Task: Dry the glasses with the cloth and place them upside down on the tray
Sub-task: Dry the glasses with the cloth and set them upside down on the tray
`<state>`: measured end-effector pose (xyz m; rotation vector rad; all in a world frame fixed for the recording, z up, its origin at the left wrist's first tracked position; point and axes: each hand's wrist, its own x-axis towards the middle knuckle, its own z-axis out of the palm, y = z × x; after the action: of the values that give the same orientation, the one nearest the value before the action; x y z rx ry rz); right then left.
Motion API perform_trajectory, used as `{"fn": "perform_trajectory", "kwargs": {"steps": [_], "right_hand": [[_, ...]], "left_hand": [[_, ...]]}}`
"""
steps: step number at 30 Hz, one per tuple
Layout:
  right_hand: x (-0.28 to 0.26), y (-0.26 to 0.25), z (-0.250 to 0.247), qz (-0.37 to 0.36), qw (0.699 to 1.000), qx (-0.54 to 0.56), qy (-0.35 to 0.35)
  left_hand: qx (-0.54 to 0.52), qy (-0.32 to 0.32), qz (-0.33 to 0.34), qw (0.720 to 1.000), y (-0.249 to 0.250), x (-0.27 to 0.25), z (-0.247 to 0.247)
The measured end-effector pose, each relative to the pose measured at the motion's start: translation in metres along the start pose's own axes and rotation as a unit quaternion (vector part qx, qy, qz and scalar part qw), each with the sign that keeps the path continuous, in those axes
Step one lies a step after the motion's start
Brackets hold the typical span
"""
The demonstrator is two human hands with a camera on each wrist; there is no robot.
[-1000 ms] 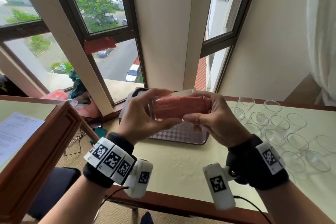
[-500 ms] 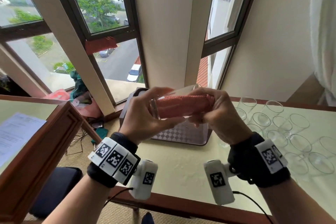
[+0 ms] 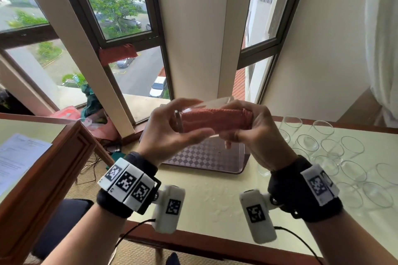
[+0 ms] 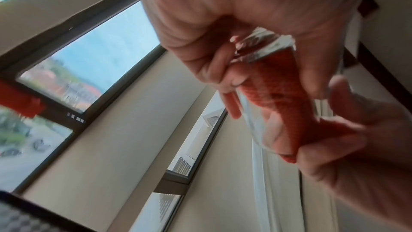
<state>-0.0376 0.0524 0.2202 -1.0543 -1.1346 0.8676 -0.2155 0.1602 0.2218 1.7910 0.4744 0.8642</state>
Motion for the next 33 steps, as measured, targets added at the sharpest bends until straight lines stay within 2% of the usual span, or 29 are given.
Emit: {"fn": "perform_trajectory", "kwargs": {"steps": [2,4,6,8,10,11,13,18,21,22,25,27,30,33], "right_hand": [[-0.002,0.000,-0.001,0.040,0.998,0.057,-0.010],[-0.003,0.003,-0.001,0.055,0.995,0.082,0.000],[-0.004,0.006,0.000,0.038,0.996,0.082,0.013],[-0.005,0.008,0.001,0.005,0.998,0.049,0.031],[-0.006,0.007,0.002,-0.024,0.999,-0.004,0.045],[-0.006,0.006,0.003,-0.034,0.998,-0.020,0.044],[-0.004,0.003,0.004,-0.032,0.999,-0.016,0.031],[0.003,0.000,-0.010,0.045,0.994,0.091,-0.047],[0.004,0.003,-0.012,0.038,0.993,0.113,-0.024],[0.004,0.006,-0.012,0.035,0.993,0.115,-0.010],[0.004,0.011,-0.010,0.014,0.997,0.072,0.041],[0.004,0.010,-0.008,-0.008,0.999,0.028,0.045],[0.005,0.006,-0.009,0.012,1.000,0.007,0.016],[0.006,0.003,-0.017,0.064,0.997,0.035,-0.007]], "left_hand": [[0.100,-0.023,0.054,0.993,-0.005,0.001,-0.004],[0.128,-0.037,0.077,0.988,-0.009,0.001,-0.004],[0.053,-0.052,0.043,0.996,-0.009,-0.001,-0.002],[-0.032,-0.064,-0.021,0.997,-0.007,-0.001,0.000],[-0.064,-0.067,-0.060,0.994,-0.003,0.000,0.001],[-0.063,-0.069,-0.057,0.994,-0.001,0.000,0.001],[-0.030,-0.058,-0.034,0.997,0.002,0.001,-0.002],[0.134,-0.046,0.060,0.988,0.000,0.004,-0.004],[0.125,-0.045,0.088,0.987,-0.002,0.009,0.001],[0.107,-0.049,0.074,0.990,-0.004,0.011,0.003],[-0.013,-0.056,-0.038,0.998,-0.001,0.013,0.007],[-0.059,-0.045,-0.068,0.995,-0.004,0.013,0.009],[-0.030,-0.032,-0.022,0.999,-0.007,0.011,0.011],[0.077,-0.033,0.068,0.994,-0.012,0.010,0.013]]}}
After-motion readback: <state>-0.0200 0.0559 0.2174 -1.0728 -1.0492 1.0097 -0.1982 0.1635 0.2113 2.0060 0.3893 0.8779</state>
